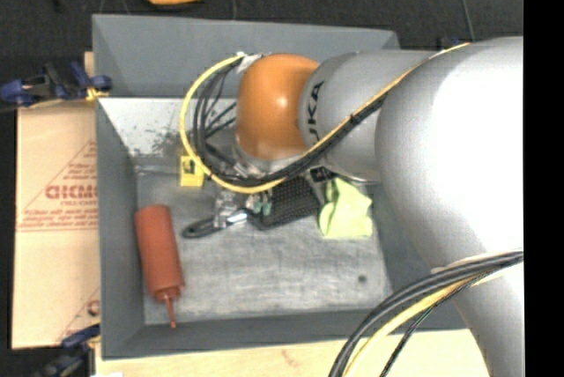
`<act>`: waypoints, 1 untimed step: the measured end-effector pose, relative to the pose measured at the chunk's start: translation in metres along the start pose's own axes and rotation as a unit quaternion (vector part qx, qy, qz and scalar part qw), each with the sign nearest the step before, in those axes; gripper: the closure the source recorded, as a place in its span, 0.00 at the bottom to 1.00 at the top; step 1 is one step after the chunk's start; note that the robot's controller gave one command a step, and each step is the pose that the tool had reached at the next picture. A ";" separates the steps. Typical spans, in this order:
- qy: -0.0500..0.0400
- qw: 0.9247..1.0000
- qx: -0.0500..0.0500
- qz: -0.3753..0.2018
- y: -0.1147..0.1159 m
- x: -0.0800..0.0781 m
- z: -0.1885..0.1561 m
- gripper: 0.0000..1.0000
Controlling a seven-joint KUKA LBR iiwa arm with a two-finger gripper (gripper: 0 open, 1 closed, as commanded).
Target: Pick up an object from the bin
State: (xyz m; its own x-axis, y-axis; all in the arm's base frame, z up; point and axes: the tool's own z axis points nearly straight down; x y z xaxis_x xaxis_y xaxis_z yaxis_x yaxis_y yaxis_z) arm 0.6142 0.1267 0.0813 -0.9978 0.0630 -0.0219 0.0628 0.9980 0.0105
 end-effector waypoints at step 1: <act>0.000 1.000 0.000 0.000 0.000 0.000 0.000 1.00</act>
Offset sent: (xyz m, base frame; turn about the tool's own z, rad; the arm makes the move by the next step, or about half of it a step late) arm 0.0189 -0.1010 0.0606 -0.4498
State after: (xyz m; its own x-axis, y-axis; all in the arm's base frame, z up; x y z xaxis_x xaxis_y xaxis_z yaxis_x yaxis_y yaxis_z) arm 0.6141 0.1267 0.0813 -0.9977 0.0638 -0.0218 0.0636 0.9979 0.0106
